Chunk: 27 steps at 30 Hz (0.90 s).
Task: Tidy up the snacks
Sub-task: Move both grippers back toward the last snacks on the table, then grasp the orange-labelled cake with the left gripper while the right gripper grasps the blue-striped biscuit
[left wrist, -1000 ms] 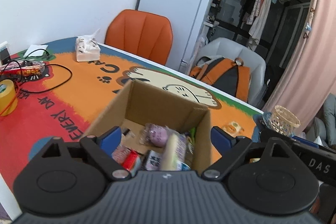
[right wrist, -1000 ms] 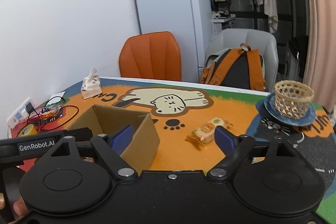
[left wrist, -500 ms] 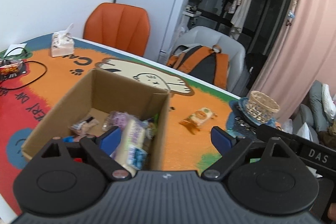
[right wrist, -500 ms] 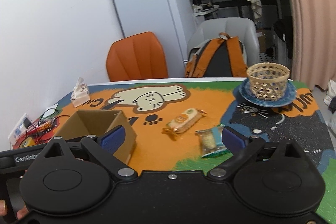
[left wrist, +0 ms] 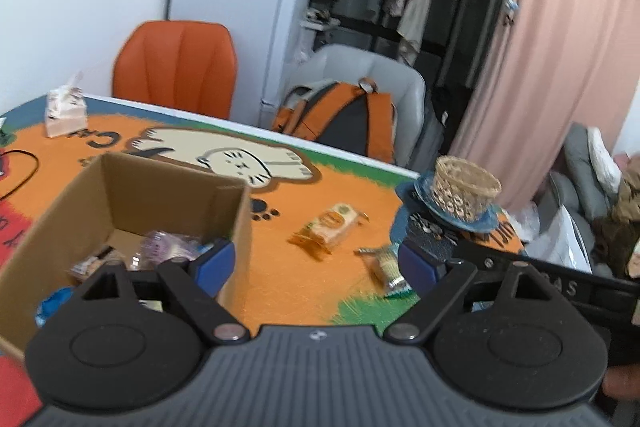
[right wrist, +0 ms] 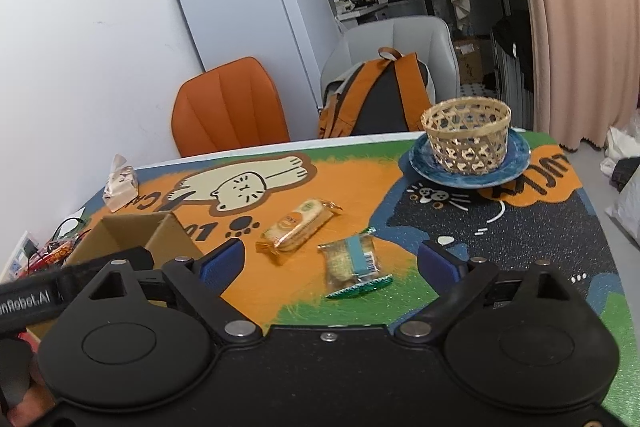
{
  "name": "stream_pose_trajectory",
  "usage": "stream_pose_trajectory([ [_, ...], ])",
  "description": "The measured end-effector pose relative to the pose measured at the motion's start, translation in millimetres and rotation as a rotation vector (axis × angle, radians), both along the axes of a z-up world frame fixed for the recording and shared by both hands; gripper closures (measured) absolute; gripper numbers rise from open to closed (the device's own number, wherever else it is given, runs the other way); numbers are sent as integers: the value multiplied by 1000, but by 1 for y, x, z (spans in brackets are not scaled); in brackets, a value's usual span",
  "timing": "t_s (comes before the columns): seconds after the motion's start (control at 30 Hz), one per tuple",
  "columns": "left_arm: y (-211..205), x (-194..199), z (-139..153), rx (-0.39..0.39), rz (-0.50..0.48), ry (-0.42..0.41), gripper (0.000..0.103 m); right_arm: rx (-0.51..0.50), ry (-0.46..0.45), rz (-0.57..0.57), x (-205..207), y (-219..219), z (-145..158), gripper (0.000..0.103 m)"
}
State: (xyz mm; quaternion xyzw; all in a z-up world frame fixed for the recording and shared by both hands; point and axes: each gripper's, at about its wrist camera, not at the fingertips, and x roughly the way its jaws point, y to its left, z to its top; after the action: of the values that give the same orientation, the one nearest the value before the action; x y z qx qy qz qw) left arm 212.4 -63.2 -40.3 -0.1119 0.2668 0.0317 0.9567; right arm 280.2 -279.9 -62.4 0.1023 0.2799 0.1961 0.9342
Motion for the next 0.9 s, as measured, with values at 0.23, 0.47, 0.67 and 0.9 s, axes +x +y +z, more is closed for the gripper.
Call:
stream_pose_trajectory([
  [0.23, -11, 22, -12, 19, -31, 34, 18, -5, 33, 7, 21, -3, -10, 12],
  [0.47, -15, 50, -32, 39, -29, 75, 27, -10, 79, 16, 49, 0, -21, 16],
  [0.67, -17, 62, -39, 103, -23, 58, 37, -38, 122, 41, 69, 13, -42, 21],
  [0.9, -13, 73, -39, 116, 2, 37, 47, -66, 140, 57, 80, 25, -61, 25],
])
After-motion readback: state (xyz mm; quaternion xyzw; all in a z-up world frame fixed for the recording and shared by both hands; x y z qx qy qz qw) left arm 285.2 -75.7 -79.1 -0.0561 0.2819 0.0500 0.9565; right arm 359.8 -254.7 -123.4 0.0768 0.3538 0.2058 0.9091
